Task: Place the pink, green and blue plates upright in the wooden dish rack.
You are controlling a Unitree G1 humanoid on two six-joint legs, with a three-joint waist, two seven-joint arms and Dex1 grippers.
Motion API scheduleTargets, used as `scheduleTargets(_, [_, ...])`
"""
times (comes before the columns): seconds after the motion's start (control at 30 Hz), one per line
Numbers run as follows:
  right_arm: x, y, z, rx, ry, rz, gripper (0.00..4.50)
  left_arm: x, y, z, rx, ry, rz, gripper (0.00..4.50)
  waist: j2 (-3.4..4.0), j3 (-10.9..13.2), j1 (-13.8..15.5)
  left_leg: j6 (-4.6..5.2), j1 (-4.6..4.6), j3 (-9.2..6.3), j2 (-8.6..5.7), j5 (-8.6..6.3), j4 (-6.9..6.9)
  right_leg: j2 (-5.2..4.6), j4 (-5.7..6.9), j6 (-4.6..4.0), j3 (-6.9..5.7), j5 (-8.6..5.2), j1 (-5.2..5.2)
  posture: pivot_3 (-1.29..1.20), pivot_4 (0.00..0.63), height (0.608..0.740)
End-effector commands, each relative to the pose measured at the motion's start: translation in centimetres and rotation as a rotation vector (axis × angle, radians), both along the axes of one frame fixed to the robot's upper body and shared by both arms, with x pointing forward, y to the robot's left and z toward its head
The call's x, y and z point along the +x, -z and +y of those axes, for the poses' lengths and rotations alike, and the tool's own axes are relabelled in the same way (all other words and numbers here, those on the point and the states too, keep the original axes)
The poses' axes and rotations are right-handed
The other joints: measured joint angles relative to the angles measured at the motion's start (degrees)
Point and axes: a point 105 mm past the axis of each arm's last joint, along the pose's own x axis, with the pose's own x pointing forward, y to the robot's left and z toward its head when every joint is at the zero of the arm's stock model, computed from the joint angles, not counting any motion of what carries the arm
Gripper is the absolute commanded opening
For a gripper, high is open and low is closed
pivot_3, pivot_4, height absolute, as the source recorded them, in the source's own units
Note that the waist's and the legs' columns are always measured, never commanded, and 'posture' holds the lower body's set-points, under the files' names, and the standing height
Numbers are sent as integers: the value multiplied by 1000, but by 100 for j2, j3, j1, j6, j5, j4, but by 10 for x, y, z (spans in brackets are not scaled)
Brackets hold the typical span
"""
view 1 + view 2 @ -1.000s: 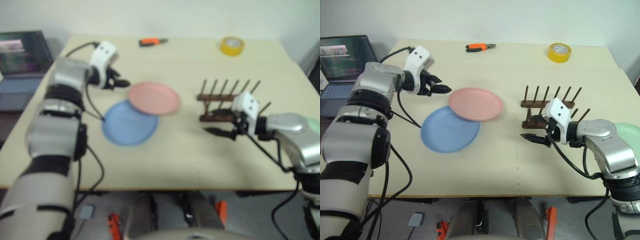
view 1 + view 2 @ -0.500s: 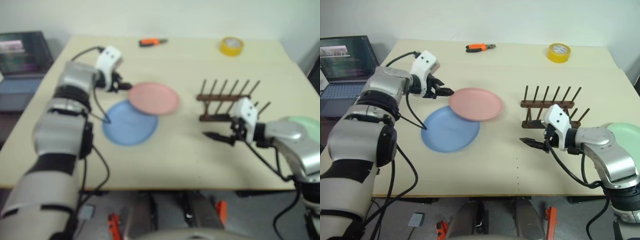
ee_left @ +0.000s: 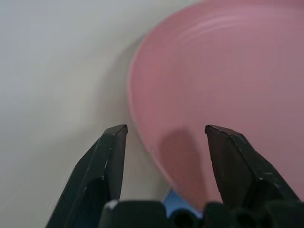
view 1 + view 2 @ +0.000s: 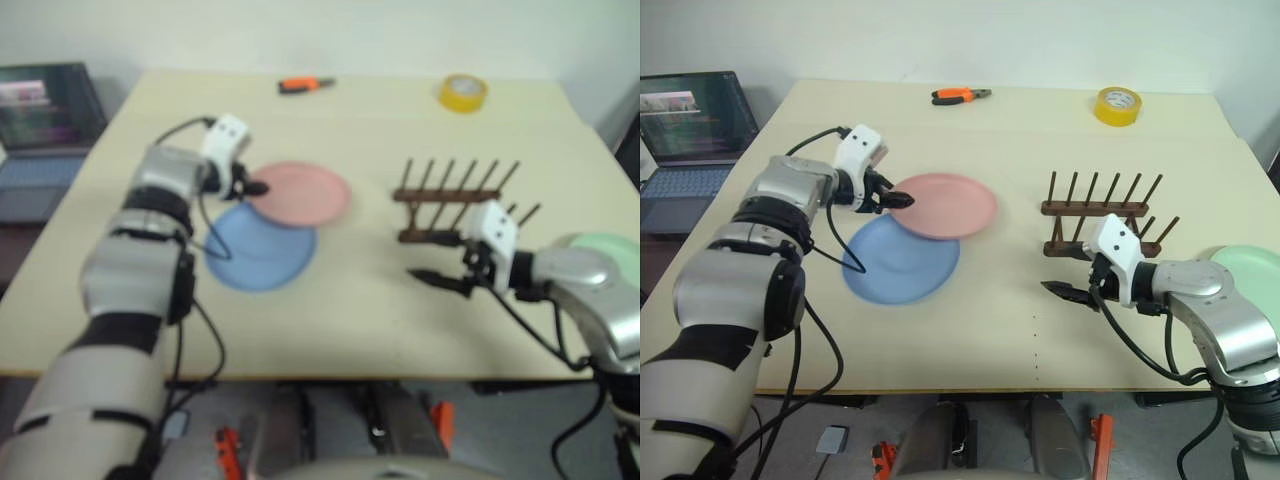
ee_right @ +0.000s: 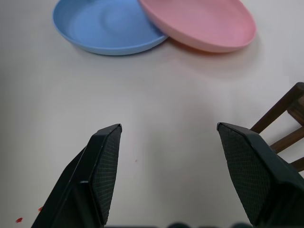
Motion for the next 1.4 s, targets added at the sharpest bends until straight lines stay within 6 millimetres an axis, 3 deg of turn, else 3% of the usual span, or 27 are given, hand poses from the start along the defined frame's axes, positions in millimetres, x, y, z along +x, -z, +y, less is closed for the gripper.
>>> scheduleTargets(0.03, [-3,-13,-1,2,-3,-49,3511,2,-9,2,-9,-7,-30,1663,0,0,0,0,0,0,0,0,0,0,0,1,1,0,0,0,150,740])
scheduleTargets(0.2, [-2,-13,0,-1,-8,-47,3511,3,-10,3,-11,-13,-40,32,-1,-3,-1,0,0,1,0,0,0,0,1,1,0,1,0,0,150,740])
scheduleTargets(0.6, [-1,-13,1,-5,-11,-47,3511,5,-21,7,-23,-36,-83,32,-6,-6,-3,0,8,0,0,0,4,0,7,2,3,2,5,0,150,740])
scheduleTargets(0.97, [-1,-20,11,21,-56,-68,3511,7,-59,-5,-50,40,-158,32,-7,-6,-2,0,7,1,-3,0,4,0,6,2,3,2,5,0,150,740])
scheduleTargets(1.23, [6,-31,30,33,-113,-137,3511,7,-85,-10,-38,87,-213,32,-8,-6,-10,0,8,2,-3,0,3,2,7,2,3,2,4,0,150,740])
scheduleTargets(1.4, [13,-45,55,69,-165,-221,3511,5,-102,-12,-26,114,-244,32,-8,-6,-21,1,7,2,-3,0,4,2,6,3,4,2,3,0,150,740])
